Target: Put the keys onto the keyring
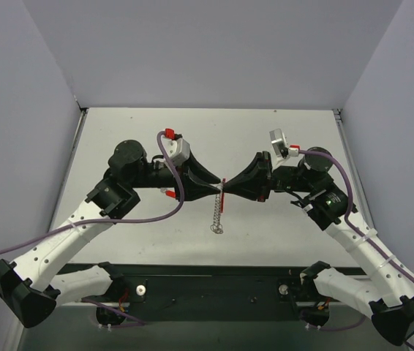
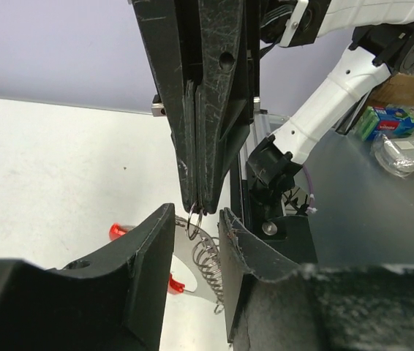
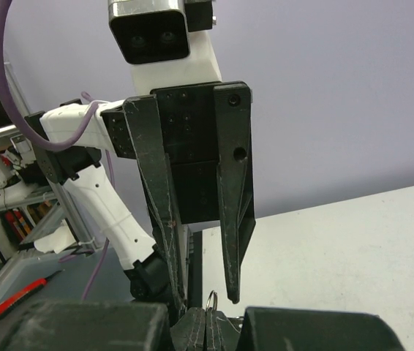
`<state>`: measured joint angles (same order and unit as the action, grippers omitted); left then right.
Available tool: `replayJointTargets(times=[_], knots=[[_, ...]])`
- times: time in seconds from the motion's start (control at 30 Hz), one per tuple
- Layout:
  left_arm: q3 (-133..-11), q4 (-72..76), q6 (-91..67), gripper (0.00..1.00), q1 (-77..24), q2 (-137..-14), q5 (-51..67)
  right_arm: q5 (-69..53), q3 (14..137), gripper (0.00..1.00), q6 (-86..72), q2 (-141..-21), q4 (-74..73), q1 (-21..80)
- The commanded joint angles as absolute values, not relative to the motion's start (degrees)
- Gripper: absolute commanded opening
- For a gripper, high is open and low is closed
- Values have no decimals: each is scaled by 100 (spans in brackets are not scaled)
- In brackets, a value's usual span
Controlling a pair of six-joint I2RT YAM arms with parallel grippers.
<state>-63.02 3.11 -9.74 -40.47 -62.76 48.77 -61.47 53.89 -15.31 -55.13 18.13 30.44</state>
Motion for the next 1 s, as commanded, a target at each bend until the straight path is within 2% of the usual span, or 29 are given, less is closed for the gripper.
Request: replayJointTargets(times=[0.0, 0.17, 0.23, 0.3, 0.33, 0.37, 0.6, 0.67, 0.7, 0.73, 0.77, 0.83, 0.97], knots=[[-6592, 202, -800, 39, -4078, -6337, 4869, -6293, 5651, 0, -1450, -5423, 2250, 3076], [-6583, 211, -809, 31, -4104, -6381, 4852, -6275, 5634, 0, -1433, -5397, 2259, 3067], [-6583, 211, -809, 24, -4104, -6390, 4860, -6275, 5625, 0, -1441, -5396, 2268, 3067], [-6592, 202, -809, 16, -4096, -6390, 4852, -6267, 5616, 0, -1441, -5388, 2276, 3067], [-6592, 193, -809, 5, -4104, -6390, 4852, -6240, 5608, 0, -1424, -5379, 2285, 3059], [-6600, 193, -817, 0, -4104, -6398, 4852, -6232, 5599, 0, -1424, -5370, 2285, 3067], [-6530, 290, -861, 0, -4104, -6302, 4685, -5942, 5476, 0, -1424, -5230, 2373, 3067], [-6469, 334, -896, 0, -4104, -6205, 4588, -5836, 5397, 13, -1424, -5133, 2425, 3041], [-6443, 369, -896, 0, -4104, -6170, 4510, -5671, 5344, 22, -1433, -5011, 2513, 3032], [-6416, 369, -905, 0, -4104, -6109, 4457, -5556, 5248, 38, -1433, -4949, 2540, 3032], [-6407, 369, -905, 0, -4096, -6091, 4430, -5433, 5195, 44, -1424, -4879, 2557, 3015], [-6381, 369, -905, 0, -4104, -6047, 4351, -5195, 5107, 53, -1424, -4720, 2601, 2971], [-6355, 369, -897, 0, -4104, -5986, 4237, -4808, 4957, 59, -1485, -4518, 2602, 2839]])
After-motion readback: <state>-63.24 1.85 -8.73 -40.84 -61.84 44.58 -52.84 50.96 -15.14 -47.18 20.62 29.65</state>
